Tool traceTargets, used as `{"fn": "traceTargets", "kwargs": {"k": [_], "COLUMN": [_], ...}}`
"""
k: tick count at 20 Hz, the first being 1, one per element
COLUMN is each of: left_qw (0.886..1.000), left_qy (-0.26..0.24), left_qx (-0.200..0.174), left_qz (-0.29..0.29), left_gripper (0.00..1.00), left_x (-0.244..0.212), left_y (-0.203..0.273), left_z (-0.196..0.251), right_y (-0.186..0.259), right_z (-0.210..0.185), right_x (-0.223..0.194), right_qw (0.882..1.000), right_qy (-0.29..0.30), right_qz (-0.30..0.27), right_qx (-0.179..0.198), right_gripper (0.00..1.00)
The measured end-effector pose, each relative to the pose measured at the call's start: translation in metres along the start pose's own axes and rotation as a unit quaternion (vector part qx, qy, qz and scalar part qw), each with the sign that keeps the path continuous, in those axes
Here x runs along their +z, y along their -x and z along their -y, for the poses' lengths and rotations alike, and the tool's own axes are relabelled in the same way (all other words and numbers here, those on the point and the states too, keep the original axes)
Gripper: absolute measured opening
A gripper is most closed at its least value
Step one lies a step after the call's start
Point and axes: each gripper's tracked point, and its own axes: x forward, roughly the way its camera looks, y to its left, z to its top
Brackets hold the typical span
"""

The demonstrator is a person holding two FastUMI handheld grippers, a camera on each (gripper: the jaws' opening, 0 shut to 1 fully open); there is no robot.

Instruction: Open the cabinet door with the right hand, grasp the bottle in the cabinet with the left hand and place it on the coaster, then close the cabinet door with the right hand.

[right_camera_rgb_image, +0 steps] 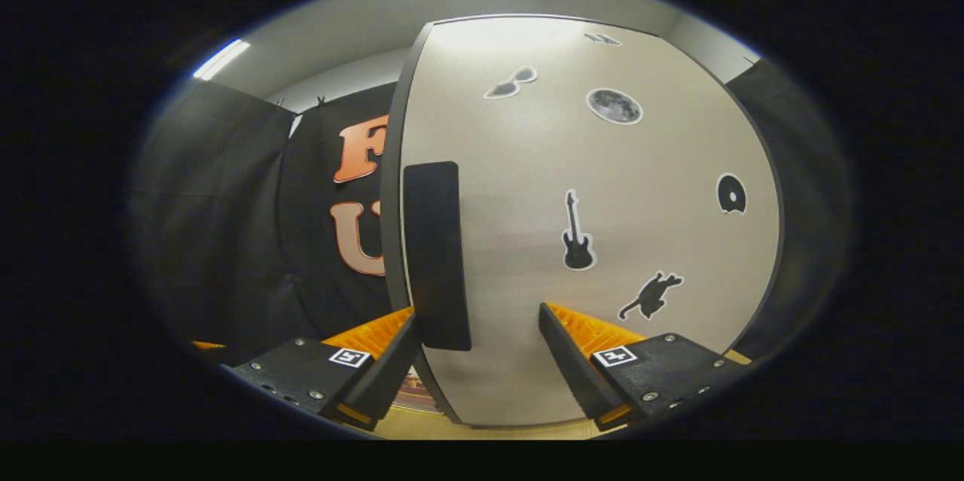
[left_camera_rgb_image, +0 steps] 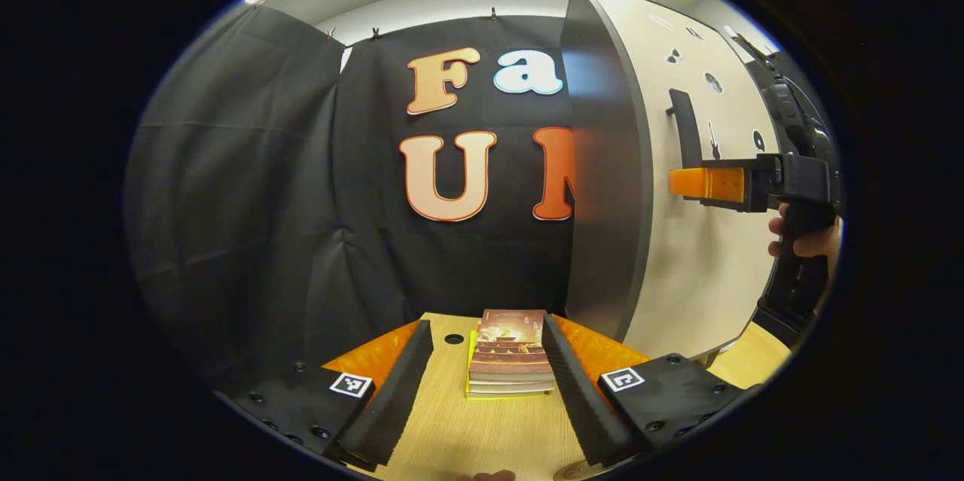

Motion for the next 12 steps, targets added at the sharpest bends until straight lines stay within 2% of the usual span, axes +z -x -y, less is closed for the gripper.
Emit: {"fn": "traceTargets", "kwargs": {"k": [2, 3, 7, 8, 9, 12], "left_qw": [1.0, 1.0, 1.0, 1.0, 1.0, 1.0], "left_qy": [0.006, 0.007, 0.011, 0.013, 0.015, 0.013], "left_qx": [-0.001, -0.001, 0.007, 0.005, 0.006, 0.004], "left_qz": [-0.004, -0.008, -0.008, -0.006, -0.002, 0.011], "left_gripper": [0.99, 0.95, 0.95, 0.91, 0.95, 0.95], "left_x": [-0.002, -0.004, 0.003, 0.007, 0.013, 0.028], "left_y": [-0.002, 0.0, 0.013, 0.019, 0.028, 0.055], "left_z": [-0.001, 0.001, 0.002, 0.003, 0.006, 0.015], "right_y": [-0.002, -0.002, 0.008, 0.018, 0.032, 0.081], "right_z": [0.0, 0.0, -0.002, -0.001, -0.001, 0.008], "right_x": [-0.001, -0.002, -0.011, -0.012, -0.01, -0.007], "right_qw": [1.0, 1.0, 1.0, 1.0, 1.0, 1.0], "right_qy": [0.005, 0.005, 0.006, 0.004, 0.003, 0.007], "right_qz": [0.001, 0.0, -0.02, -0.02, -0.014, -0.014], "right_qx": [-0.001, -0.001, 0.015, 0.015, 0.016, 0.017], "right_gripper": [0.92, 0.92, 0.92, 0.92, 0.93, 0.92]}}
